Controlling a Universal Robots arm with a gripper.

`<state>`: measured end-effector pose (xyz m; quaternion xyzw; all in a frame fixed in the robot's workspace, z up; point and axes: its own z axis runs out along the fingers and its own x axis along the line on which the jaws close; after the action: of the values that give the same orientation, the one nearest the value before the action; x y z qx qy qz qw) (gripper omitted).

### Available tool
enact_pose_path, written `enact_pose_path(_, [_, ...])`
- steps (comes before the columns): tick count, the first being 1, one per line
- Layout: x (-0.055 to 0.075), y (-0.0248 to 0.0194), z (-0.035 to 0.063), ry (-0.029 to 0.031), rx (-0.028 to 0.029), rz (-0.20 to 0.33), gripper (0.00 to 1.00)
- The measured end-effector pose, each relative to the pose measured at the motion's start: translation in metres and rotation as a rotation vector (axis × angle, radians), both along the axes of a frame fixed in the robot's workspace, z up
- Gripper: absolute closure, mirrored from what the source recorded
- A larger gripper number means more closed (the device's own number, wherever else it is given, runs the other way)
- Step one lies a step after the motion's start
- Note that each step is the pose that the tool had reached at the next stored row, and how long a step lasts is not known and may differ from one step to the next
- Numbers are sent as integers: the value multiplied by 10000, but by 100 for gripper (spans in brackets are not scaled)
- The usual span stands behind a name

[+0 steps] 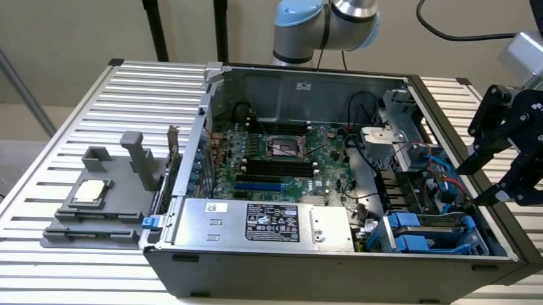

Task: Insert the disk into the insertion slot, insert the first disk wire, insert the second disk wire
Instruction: 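Insert the first disk wire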

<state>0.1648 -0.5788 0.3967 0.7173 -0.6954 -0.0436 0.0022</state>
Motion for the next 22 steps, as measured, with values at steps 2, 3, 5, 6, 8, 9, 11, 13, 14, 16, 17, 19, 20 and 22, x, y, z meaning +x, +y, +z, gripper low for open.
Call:
enact_pose_path(2, [30, 10, -36, 0, 1, 10, 51])
enact_pose_path(3, [43, 15, -53, 0, -1, 15, 54])
enact_pose_path(5, [53, 23, -89, 0, -1, 24, 60])
enact_pose_path(6, [53, 26, -110, 0, 2, 26, 66])
enact_pose_path(8, [53, 26, -147, 0, 2, 35, 73])
enact_pose_path(9, [54, 27, -163, -1, 0, 41, 73])
enact_pose_path(11, [54, 27, -201, 0, 1, 52, 73])
enact_pose_path(13, [54, 27, -237, -1, 1, 63, 73])
enact_pose_path(14, [52, 27, -255, -5, 1, 70, 73])
enact_pose_path(16, [42, 29, -290, -17, -2, 85, 73])
enact_pose_path(17, [33, 32, -303, -20, -1, 93, 73])
enact_pose_path(19, [15, 38, -320, -23, 3, 115, 73])
enact_pose_path(20, [7, 44, -324, -23, 1, 126, 73])
enact_pose_path(22, [-7, 58, -332, -22, 1, 143, 73])
